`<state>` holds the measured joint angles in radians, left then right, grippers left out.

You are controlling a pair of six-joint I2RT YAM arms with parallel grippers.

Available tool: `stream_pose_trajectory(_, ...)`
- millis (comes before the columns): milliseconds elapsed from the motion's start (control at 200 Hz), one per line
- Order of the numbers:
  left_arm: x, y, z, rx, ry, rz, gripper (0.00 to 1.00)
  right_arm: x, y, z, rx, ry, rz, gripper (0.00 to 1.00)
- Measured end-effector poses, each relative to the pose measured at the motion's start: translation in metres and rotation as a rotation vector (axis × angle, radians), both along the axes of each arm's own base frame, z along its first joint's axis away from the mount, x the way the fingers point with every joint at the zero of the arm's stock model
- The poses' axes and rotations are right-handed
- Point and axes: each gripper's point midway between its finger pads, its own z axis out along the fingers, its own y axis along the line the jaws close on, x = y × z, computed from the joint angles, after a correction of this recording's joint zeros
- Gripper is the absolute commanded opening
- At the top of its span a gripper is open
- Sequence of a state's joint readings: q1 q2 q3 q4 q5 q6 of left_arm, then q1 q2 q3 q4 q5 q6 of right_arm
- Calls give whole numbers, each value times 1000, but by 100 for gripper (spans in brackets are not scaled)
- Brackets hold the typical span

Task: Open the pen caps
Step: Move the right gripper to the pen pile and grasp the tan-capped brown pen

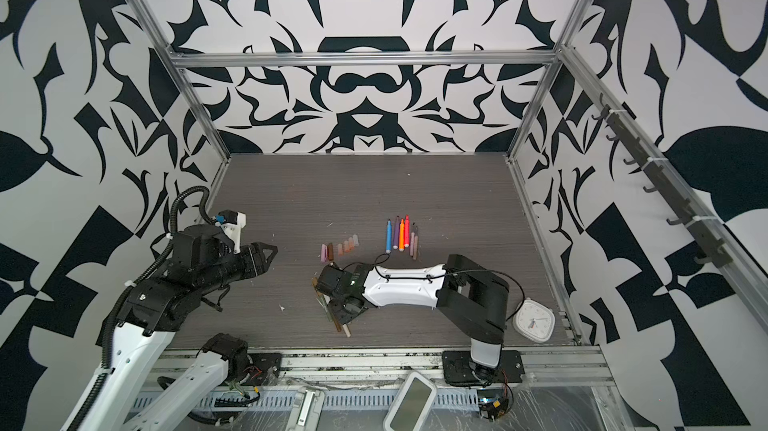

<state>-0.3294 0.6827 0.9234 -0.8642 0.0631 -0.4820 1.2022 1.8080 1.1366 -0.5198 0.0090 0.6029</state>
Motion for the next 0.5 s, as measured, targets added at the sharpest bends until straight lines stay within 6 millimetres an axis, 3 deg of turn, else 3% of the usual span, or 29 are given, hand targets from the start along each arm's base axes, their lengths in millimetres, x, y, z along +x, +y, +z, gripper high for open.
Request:
stream_pose_trajectory(215,0,0,0,0,0,0,52,-2,-2,-5,-21,5,3,29)
stream_pose_trajectory(500,0,0,0,-1,-1,0,52,2,-17,-11,-95,-17,-16,19)
